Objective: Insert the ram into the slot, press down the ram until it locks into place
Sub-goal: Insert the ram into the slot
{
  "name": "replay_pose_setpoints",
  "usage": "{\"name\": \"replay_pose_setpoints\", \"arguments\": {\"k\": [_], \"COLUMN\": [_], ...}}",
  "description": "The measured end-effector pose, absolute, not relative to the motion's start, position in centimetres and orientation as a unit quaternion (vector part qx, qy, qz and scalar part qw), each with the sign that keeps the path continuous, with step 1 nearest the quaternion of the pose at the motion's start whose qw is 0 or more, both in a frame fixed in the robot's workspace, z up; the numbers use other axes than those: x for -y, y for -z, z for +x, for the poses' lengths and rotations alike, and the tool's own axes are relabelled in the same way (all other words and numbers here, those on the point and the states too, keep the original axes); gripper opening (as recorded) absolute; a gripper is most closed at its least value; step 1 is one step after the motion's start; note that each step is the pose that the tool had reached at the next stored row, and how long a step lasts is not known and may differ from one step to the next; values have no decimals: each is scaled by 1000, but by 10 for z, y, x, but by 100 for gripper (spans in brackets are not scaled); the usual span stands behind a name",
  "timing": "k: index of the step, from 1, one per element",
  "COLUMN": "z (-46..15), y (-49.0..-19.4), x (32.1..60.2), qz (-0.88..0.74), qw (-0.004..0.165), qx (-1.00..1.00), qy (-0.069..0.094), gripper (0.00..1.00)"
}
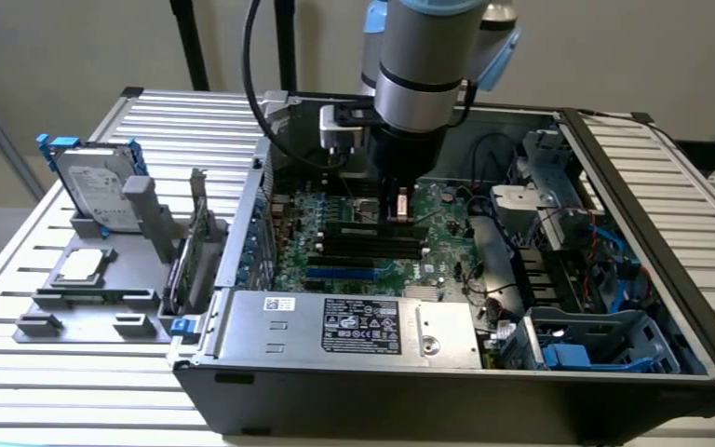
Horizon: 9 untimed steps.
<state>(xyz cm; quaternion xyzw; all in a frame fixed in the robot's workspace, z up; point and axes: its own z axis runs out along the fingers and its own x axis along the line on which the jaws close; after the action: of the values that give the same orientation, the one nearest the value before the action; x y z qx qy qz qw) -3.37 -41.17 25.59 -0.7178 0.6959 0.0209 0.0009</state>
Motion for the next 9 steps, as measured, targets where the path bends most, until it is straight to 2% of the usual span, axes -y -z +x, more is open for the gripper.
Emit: {"name": "replay_pose_setpoints", "arguments": {"k": [9], "z": [-35], "y": [-243], "x": [408], "qz": [-719], "qw": [1], "qx": [-695], "qy": [-18], "gripper": [13]}}
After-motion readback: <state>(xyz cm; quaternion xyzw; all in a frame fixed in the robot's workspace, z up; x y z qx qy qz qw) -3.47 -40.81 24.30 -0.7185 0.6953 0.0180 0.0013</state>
